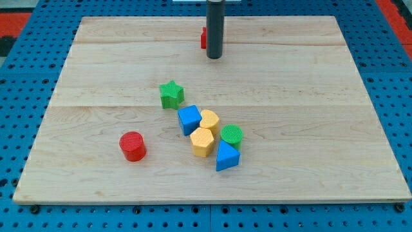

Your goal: Move red circle slightly left and up

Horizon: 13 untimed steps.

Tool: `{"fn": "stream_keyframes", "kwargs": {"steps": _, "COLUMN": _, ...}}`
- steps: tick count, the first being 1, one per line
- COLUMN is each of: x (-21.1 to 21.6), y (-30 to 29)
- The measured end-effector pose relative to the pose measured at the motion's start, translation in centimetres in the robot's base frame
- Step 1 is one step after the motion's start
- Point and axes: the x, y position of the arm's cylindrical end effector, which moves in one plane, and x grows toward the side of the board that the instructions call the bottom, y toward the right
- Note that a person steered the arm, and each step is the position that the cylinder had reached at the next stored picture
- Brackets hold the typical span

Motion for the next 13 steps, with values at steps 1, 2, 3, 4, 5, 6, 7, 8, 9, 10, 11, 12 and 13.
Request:
{"fn": "stream_keyframes", "kwargs": {"steps": 1, "x": -3.3, "y": 0.0}}
{"fn": "stream_keyframes", "kwargs": {"steps": 2, "x": -4.5, "y": 0.0}}
{"fn": "stream_keyframes", "kwargs": {"steps": 3, "x": -0.7, "y": 2.3}}
{"fn": "stream_keyframes", "kwargs": {"steps": 4, "x": 5.9, "y": 2.7}}
{"fn": "stream_keyframes", "kwargs": {"steps": 5, "x": 14.6, "y": 8.5}}
{"fn": "stream_keyframes", "kwargs": {"steps": 6, "x": 19.8, "y": 19.8}}
{"fn": "stream_keyframes", "kwargs": {"steps": 7, "x": 28.7, "y": 16.6}}
{"fn": "stream_keyframes", "kwargs": {"steps": 8, "x": 30.1, "y": 4.5}}
{"fn": "stream_keyframes", "kwargs": {"steps": 9, "x": 29.0, "y": -7.3}}
{"fn": "stream_keyframes", "kwargs": {"steps": 10, "x": 25.6, "y": -12.1}}
{"fn": "stream_keyframes", "kwargs": {"steps": 11, "x": 23.0, "y": -12.1}}
{"fn": "stream_keyframes", "kwargs": {"steps": 12, "x": 20.7, "y": -12.3}}
{"fn": "stream_keyframes", "kwargs": {"steps": 13, "x": 17.3, "y": -12.5}}
